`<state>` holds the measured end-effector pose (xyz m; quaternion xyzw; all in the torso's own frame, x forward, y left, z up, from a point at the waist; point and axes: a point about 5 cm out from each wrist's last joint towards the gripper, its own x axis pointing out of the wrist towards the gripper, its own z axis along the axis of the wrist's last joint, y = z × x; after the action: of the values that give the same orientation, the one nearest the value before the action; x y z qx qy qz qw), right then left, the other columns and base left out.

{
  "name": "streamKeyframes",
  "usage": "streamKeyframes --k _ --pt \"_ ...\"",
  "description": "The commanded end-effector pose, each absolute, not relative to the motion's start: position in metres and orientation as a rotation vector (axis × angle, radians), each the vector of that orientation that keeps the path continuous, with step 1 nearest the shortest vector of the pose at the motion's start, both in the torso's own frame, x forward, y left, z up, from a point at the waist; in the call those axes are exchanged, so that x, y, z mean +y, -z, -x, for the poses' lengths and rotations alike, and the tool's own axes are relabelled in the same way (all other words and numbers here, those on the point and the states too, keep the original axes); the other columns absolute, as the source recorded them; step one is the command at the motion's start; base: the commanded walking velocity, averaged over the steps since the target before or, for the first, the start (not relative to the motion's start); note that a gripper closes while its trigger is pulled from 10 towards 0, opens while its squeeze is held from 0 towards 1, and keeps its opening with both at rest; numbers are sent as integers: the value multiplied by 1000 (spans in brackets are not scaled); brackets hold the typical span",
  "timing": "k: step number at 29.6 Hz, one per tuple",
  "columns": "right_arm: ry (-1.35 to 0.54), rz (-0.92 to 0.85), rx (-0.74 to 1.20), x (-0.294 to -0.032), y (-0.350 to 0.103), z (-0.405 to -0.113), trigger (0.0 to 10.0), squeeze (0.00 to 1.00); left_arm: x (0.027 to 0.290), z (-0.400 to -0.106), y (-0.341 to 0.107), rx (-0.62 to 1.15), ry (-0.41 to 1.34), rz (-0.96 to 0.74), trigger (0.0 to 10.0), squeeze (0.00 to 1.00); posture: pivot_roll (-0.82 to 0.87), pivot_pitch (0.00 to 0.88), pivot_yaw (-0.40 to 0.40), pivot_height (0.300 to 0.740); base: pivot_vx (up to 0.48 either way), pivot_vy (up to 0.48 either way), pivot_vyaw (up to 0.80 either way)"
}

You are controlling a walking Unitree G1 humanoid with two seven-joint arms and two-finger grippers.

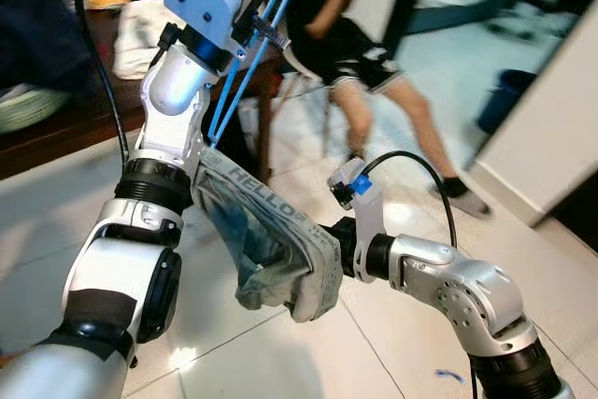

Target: Hang hanger

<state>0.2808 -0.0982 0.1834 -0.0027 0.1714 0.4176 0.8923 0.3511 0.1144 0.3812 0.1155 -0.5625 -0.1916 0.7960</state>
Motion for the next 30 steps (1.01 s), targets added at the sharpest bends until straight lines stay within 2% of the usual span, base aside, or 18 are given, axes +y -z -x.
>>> streamKeyframes --k 1,2,3,6,7,8,9,10,11,13,15,17,23,30 --pt "-867 21 332 -96 -185 -280 10000 0 119 -348 -388 -1238 406 -178 10000 0 22 103 -22 740 0 0 0" --pt "-844 12 308 -96 -187 -284 10000 0 120 -349 -390 -1231 427 -88 10000 0 28 104 -23 740 0 0 0" --pt "-844 12 308 -96 -187 -284 10000 0 120 -349 -390 -1231 427 -88 10000 0 28 104 -23 740 0 0 0" --pt "-734 -88 191 -97 -201 -299 10000 0 117 -346 -394 -1206 547 272 10000 0 34 106 -21 740 0 0 0" --pt "-708 -138 157 -98 -206 -303 10000 63 118 -345 -394 -1199 575 393 10000 0 35 107 -20 740 0 0 0" --pt "-708 -138 157 -98 -206 -303 10000 63 118 -345 -394 -1199 575 393 10000 0 35 107 -20 740 0 0 0" --pt "-687 -172 131 -98 -209 -305 10000 502 119 -344 -394 -1192 586 486 10000 0 35 107 -20 740 0 0 0" --pt "-674 -191 115 -98 -211 -307 10000 502 121 -344 -394 -1188 594 545 10000 0 35 107 -20 740 0 0 0" --pt "-660 -200 105 -99 -212 -308 10000 1000 125 -345 -394 -1183 588 616 10000 0 38 108 -19 740 0 0 0" --pt "-635 -207 93 -100 -212 -310 10000 1000 133 -348 -394 -1174 566 736 10000 0 39 108 -18 740 0 0 0" --pt "-635 -207 93 -100 -212 -310 10000 1000 133 -348 -394 -1174 566 736 10000 0 39 108 -18 740 0 0 0" --pt "-608 -207 88 -102 -212 -311 10000 1000 139 -350 -395 -1170 566 812 10000 0 39 109 -15 740 0 0 0" --pt "-574 -191 89 -107 -210 -314 10000 1000 144 -350 -397 -1171 589 866 10000 0 39 109 -13 740 0 0 0" --pt "-489 -88 126 -122 -200 -318 10000 1000 144 -349 -397 -1142 672 904 10000 0 45 113 -8 740 0 0 0"
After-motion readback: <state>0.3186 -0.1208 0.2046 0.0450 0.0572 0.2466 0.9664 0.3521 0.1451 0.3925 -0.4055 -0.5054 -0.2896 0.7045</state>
